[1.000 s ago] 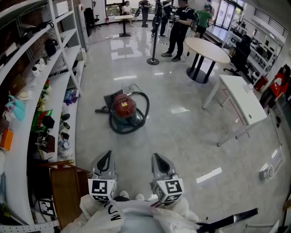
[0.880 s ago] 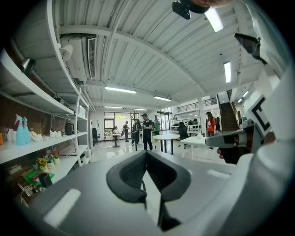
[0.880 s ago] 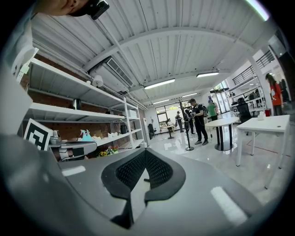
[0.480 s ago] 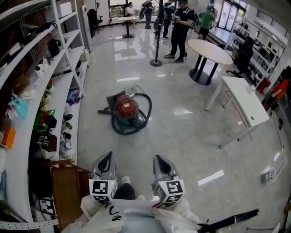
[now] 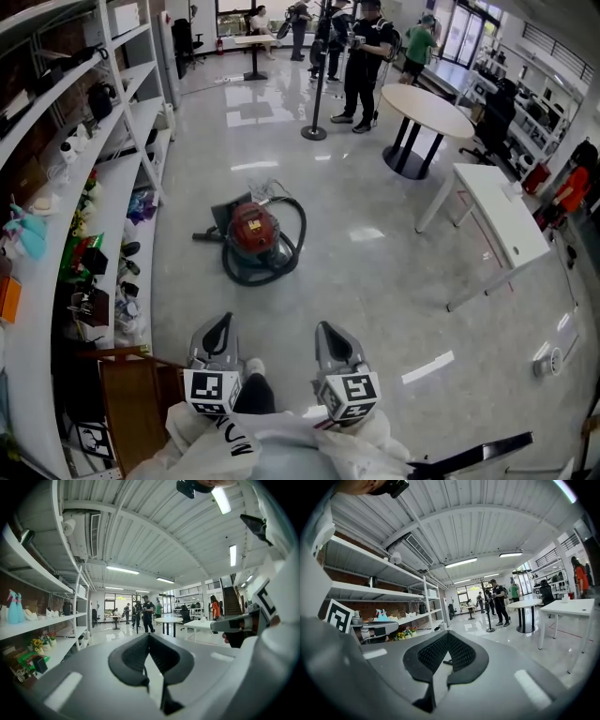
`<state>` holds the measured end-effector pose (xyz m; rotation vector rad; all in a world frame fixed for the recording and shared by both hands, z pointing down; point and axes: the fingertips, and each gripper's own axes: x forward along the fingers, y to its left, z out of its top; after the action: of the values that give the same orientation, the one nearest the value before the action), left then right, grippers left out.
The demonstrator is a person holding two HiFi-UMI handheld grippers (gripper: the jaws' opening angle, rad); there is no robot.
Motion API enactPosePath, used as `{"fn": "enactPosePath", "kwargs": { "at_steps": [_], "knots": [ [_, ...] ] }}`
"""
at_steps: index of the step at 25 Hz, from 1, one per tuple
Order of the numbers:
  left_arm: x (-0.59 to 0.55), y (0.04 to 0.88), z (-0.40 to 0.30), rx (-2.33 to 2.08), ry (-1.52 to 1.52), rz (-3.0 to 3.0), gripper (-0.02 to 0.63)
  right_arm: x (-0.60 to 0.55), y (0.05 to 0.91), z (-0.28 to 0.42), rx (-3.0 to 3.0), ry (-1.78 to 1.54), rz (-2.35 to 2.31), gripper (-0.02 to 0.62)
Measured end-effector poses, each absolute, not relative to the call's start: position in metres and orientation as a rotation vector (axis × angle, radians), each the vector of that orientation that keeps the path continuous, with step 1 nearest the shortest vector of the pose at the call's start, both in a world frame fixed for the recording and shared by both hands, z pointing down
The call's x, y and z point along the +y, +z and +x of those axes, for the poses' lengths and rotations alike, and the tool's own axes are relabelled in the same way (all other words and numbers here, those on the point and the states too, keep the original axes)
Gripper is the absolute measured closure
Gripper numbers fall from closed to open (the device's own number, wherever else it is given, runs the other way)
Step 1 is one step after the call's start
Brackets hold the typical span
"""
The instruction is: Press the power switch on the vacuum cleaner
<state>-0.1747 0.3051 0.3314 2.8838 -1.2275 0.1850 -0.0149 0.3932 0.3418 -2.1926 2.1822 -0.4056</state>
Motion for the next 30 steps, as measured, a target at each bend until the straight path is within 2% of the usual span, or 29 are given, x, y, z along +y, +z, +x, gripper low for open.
{"fn": "enactPosePath", "kwargs": {
  "at_steps": [30],
  "knots": [
    [0.135, 0.349, -0.176, -1.184, 0.222, 2.828, 0.606, 0.224, 0.348, -0.019, 2.205, -0.466, -2.234, 0.595]
  ]
}}
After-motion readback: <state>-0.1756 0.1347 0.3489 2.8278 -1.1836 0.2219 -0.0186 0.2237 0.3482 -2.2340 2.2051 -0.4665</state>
